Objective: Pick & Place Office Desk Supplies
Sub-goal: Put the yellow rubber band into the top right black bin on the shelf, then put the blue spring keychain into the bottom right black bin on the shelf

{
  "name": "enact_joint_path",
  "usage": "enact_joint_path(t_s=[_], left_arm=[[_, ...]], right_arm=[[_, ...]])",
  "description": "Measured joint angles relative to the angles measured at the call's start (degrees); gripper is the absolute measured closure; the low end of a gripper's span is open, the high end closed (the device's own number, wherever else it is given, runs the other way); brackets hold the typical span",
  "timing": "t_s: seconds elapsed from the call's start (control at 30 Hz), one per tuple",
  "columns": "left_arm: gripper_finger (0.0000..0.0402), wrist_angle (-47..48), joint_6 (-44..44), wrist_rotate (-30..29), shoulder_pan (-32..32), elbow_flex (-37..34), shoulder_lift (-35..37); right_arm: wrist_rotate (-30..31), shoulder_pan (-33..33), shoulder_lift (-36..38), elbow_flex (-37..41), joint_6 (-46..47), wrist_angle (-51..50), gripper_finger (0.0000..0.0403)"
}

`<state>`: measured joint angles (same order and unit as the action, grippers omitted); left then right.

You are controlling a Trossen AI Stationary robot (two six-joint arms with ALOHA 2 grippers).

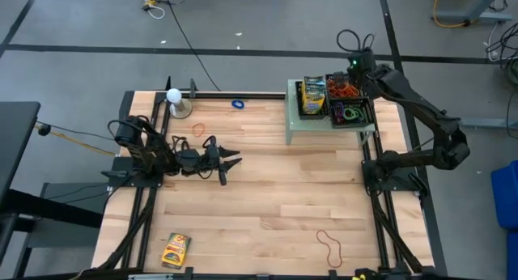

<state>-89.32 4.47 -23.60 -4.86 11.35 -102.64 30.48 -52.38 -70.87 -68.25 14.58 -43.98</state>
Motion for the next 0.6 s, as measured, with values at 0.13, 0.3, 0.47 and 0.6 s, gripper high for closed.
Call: enact_joint_path(t_s=[0.13, 0.3, 0.47, 0.6], left_arm=[[0.0267, 0.0, 0.0, -0.4, 0.0, 0.0, 0.0], [0.0267, 0.0, 0.0, -0.6, 0.0, 0.0, 0.0], [0.0267, 0.0, 0.1, -2.3, 0.0, 0.0, 0.0], [0.0267, 0.0, 1.2, -5.7, 0.1, 0.0, 0.0]], right_arm=[[0.0, 0.0, 0.0, 0.2, 0.0, -0.5, 0.0333], [0.8, 0.0, 0.0, 0.2, 0.0, -0.5, 0.0254], [6.5, 1.5, 0.0, -1.0, -2.5, -1.5, 0.0171], [5.0, 4.5, 0.7, -6.2, -3.2, -8.3, 0.0154]])
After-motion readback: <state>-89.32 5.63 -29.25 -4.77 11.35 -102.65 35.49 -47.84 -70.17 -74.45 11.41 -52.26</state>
